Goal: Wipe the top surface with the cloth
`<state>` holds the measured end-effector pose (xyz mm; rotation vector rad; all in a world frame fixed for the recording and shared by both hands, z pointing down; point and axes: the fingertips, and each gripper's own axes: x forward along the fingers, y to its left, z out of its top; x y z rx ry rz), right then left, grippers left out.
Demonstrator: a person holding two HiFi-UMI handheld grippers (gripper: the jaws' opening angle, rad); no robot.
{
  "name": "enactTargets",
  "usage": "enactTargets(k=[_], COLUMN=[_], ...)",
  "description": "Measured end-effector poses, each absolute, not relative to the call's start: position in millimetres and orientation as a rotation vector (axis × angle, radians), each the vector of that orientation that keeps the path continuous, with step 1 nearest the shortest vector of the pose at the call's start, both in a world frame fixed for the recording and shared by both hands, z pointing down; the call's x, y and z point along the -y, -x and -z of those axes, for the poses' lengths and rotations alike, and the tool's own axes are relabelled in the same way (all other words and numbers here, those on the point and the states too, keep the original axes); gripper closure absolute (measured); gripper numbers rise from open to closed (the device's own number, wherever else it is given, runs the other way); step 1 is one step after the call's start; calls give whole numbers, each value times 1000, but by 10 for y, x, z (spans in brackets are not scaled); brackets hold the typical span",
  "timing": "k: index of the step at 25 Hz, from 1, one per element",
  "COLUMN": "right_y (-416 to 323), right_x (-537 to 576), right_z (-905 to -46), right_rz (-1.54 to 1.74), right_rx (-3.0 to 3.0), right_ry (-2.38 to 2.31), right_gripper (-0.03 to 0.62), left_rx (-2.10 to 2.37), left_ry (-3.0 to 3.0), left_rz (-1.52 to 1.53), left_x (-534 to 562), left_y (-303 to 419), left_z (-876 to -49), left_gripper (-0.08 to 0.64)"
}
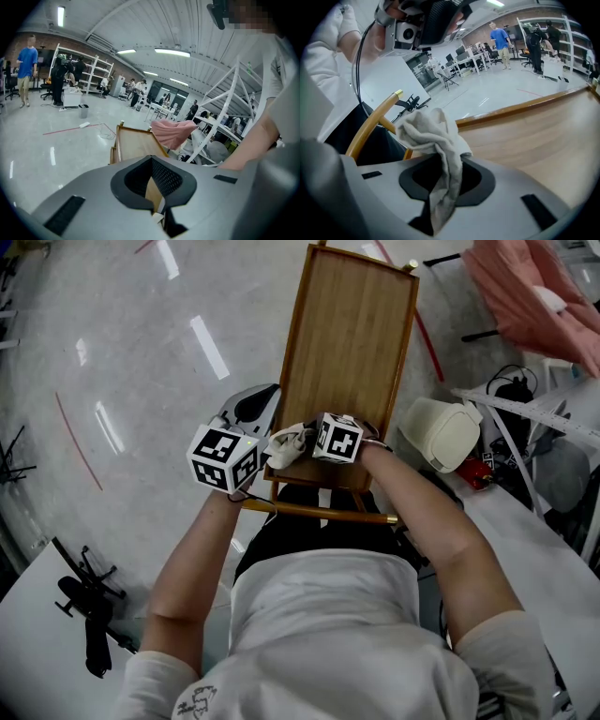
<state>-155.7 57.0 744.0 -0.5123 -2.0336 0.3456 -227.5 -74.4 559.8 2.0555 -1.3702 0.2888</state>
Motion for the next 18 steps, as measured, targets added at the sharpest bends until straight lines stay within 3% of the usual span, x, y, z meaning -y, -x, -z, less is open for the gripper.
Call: enactTargets(k=[18], right_y=[1671], right_x=[555], right_z=[-7516], right_rz=[-311], right_rx=[2127], right_ry=[357], right_gripper=[506], left_rx=[1261], left_ry=[-2141], left_rz=[-352], left_x=[1137], left_y=[2047], left_z=[-5991], left_gripper=[552])
